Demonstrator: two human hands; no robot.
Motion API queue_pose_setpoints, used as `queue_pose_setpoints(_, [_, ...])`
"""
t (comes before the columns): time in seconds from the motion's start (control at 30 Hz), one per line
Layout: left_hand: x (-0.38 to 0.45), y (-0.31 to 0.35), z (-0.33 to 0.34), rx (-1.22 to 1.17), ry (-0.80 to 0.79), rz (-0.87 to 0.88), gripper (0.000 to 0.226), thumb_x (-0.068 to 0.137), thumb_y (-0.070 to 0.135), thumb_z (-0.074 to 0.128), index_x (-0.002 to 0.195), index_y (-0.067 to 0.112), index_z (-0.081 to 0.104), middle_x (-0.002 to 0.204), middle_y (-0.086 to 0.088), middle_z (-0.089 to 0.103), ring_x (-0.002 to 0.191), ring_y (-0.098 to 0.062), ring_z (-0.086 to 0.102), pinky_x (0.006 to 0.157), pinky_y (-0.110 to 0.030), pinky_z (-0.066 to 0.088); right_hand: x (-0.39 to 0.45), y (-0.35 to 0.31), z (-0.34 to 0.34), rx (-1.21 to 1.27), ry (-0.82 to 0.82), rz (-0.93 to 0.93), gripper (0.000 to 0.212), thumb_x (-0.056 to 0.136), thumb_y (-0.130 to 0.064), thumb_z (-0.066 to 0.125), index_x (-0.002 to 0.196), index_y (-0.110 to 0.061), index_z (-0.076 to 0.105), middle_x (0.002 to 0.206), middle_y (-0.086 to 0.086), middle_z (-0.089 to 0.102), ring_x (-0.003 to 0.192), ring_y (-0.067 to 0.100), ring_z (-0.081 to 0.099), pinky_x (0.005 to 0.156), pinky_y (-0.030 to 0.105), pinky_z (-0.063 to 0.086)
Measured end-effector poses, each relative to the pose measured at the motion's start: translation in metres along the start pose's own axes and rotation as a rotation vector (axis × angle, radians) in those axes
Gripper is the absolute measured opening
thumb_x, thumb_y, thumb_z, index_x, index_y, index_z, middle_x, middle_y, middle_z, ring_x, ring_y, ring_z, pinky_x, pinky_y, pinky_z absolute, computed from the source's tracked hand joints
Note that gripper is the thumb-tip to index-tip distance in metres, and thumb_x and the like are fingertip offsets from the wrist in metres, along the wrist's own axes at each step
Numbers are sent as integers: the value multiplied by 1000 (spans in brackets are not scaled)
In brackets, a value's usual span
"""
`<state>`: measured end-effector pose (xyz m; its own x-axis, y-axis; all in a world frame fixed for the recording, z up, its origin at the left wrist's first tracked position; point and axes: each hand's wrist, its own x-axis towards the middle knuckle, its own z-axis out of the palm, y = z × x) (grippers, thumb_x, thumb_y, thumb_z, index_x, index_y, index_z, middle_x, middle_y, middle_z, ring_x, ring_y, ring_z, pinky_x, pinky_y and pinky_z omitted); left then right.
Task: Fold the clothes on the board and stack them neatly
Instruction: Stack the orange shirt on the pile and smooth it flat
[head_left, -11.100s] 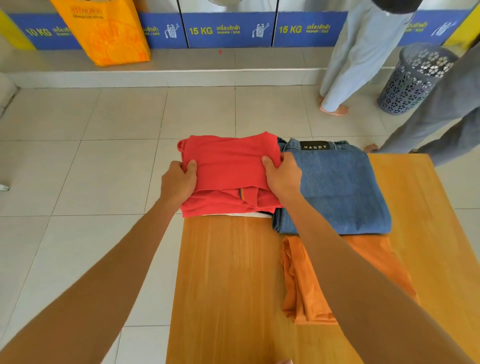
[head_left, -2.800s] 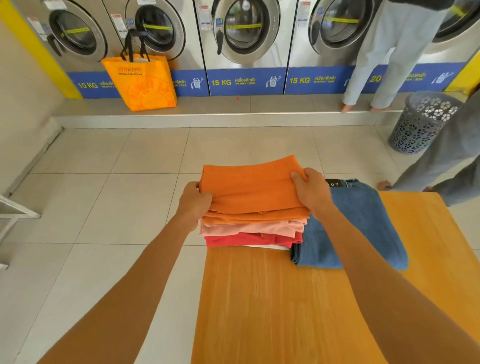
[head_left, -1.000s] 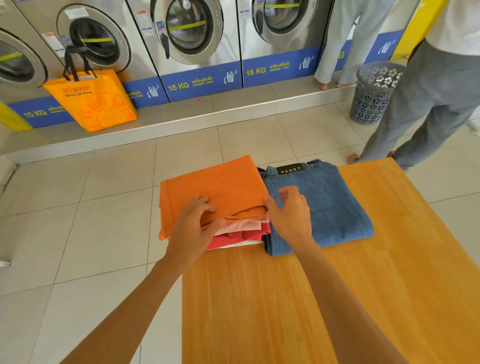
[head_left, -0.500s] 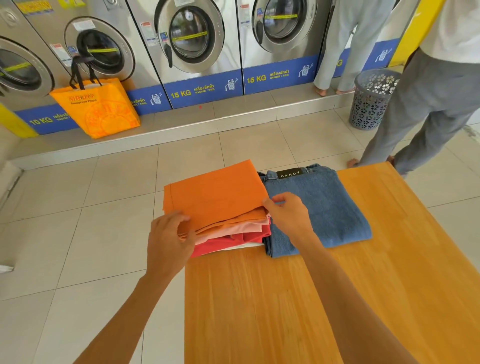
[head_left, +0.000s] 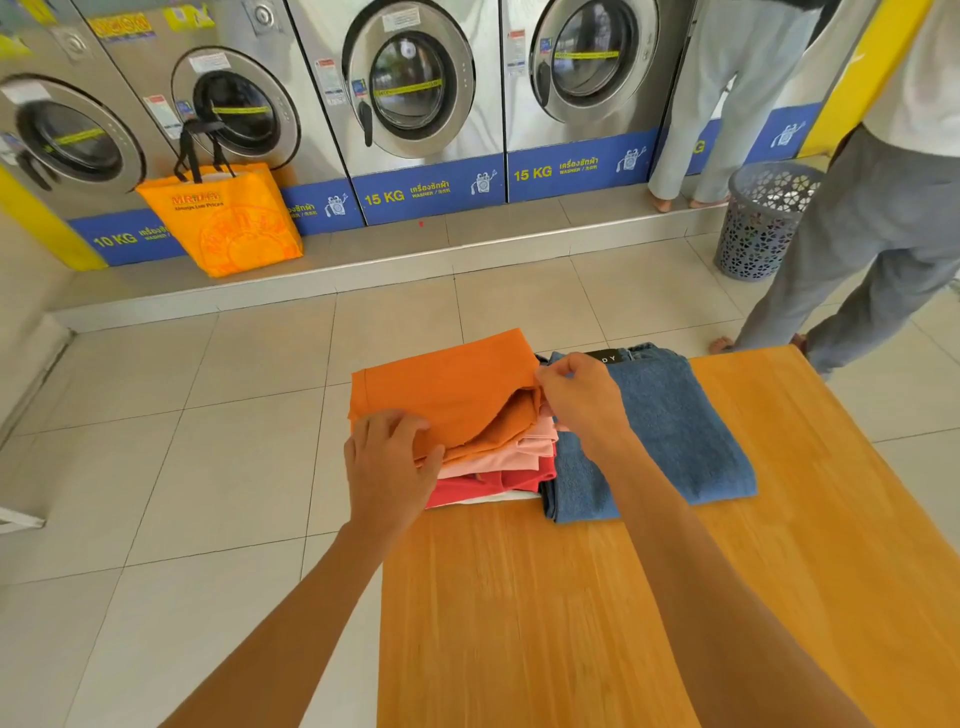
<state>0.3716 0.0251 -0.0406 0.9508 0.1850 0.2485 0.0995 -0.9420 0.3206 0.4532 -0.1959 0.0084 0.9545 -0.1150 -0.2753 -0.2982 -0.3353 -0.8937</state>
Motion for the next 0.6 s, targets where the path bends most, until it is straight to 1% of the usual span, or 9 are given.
queue_pose_setpoints(0.1, [4, -4, -1, -10, -22, -14, 18, 88, 30, 64, 105, 24, 69, 116, -1, 63, 117, -27, 51, 96, -42, 44, -3, 7, -4, -85, -24, 1, 17, 83, -42, 64, 90, -29, 55, 92, 2, 70, 84, 23, 67, 78, 46, 58])
queue_pose_setpoints(0.17, [3, -9, -3, -6, -43, -3, 20, 86, 22, 66, 105, 23, 69, 116, -1, 62, 115, -27, 52, 93, -41, 48, -7, 14, -7, -108, -71, -3, 25, 81, -41, 70, 98, -30, 55, 97, -1, 68, 85, 20, 67, 77, 43, 58])
queue_pose_setpoints(0.23, [-2, -16, -6, -9, -66, 10, 27, 81, 14, 69, 107, 22, 68, 117, -1, 62, 113, -27, 52, 90, -39, 51, -12, 20, -9, -108, -148, -43, 36, 80, -32, 75, 110, -30, 55, 100, -3, 66, 86, 20, 67, 75, 39, 57])
queue_pose_setpoints(0.3, [-7, -24, -9, -11, -70, 21, 33, 77, 9, 71, 109, 20, 67, 119, -1, 60, 112, -28, 53, 88, -39, 54, -17, 29, -8, -137, -194, -122, 43, 80, -22, 76, 116, -30, 56, 97, -4, 65, 88, 24, 67, 75, 40, 57])
queue_pose_setpoints(0.4, [-11, -34, -13, 4, -70, 23, 37, 76, 8, 72, 110, 19, 66, 121, -2, 59, 113, -28, 52, 81, -37, 56, -22, 46, -1, -160, -104, -187, 30, 86, -14, 69, 112, -28, 63, 94, -6, 64, 87, 28, 65, 76, 44, 57])
queue_pose_setpoints(0.47, [-12, -38, -15, 8, -77, -6, 33, 80, 10, 70, 111, 21, 65, 124, -2, 56, 114, -27, 51, 78, -36, 57, -21, 55, 4, -146, -24, -184, 23, 91, -13, 63, 105, -32, 64, 91, -16, 60, 84, 21, 64, 70, 35, 56])
queue_pose_setpoints(0.5, [-12, -40, -16, 6, -72, -27, 30, 83, 11, 69, 111, 21, 65, 125, -3, 56, 113, -27, 52, 77, -36, 58, -20, 56, 5, -144, 6, -190, 22, 93, -14, 61, 102, -34, 63, 90, -17, 60, 82, 19, 64, 67, 32, 55])
queue_pose_setpoints(0.53, [-12, -41, -17, 6, -65, -47, 27, 85, 12, 67, 110, 22, 66, 125, -4, 56, 111, -27, 53, 77, -36, 58, -19, 57, 7, -146, 30, -201, 23, 94, -14, 61, 101, -36, 63, 90, -15, 62, 80, 18, 65, 65, 33, 55])
queue_pose_setpoints(0.6, [-13, -44, -18, -9, -57, -61, 23, 89, 13, 63, 110, 21, 70, 123, -5, 59, 105, -26, 57, 78, -36, 57, -18, 59, 9, -186, 70, -233, 24, 94, -13, 59, 101, -36, 62, 94, -7, 65, 78, 19, 65, 64, 39, 58])
